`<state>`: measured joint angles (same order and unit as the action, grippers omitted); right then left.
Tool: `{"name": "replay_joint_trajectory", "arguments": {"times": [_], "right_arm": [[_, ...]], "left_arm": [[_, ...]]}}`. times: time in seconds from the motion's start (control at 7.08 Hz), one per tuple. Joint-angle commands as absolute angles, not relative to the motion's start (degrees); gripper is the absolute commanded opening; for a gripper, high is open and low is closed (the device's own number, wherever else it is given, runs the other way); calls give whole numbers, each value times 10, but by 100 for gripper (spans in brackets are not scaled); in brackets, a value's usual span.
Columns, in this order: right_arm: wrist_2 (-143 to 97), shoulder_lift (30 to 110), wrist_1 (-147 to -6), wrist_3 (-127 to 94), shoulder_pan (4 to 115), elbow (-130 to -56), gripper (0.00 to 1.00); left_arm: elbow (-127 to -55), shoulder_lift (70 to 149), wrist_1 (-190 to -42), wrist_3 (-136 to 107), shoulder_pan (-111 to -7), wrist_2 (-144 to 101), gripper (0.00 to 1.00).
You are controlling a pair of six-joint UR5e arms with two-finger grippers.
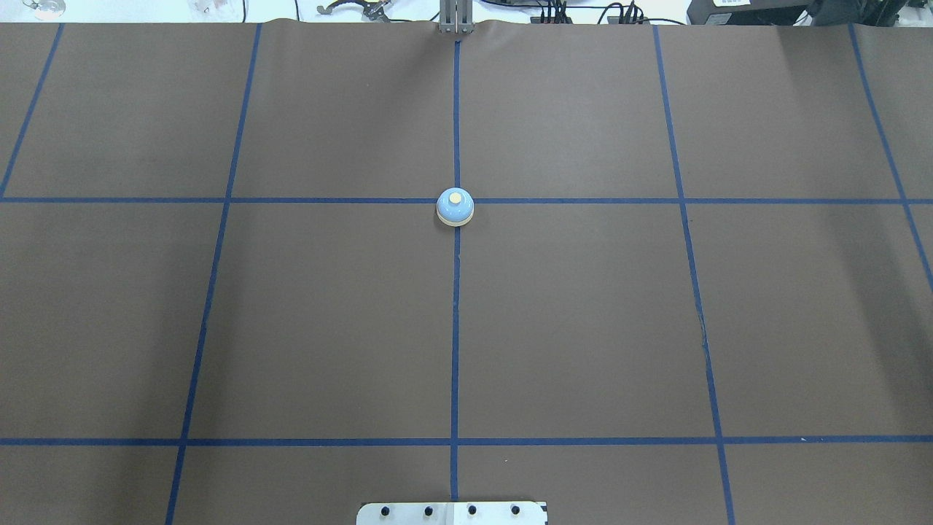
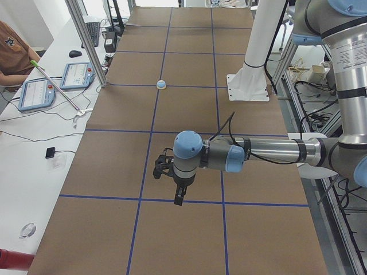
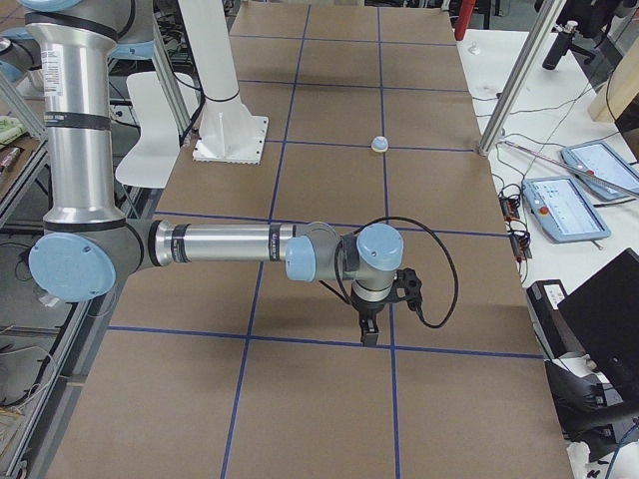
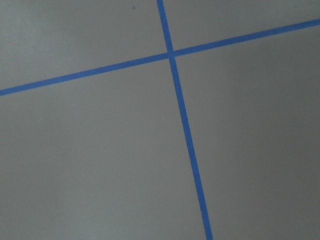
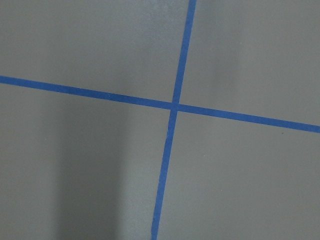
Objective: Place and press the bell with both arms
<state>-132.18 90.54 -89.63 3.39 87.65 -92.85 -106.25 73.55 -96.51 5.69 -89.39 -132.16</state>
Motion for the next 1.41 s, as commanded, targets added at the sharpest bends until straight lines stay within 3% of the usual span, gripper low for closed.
{"name": "replay_joint_trajectory", "arguments": {"times": [0.0,0.71,1.27], "right_arm": [[-1328,909,-896,33,880,-929,100],[-1329,915,-896,34,882,-929,100],[-1329,915,-896,34,882,-929,100]], "left_arm": [[-1071,729,-965,50,-903,-1328,100],[-1064,765,-963,46,-902,-1325,100],[-972,872,-946,30,-902,-1320,100]]}}
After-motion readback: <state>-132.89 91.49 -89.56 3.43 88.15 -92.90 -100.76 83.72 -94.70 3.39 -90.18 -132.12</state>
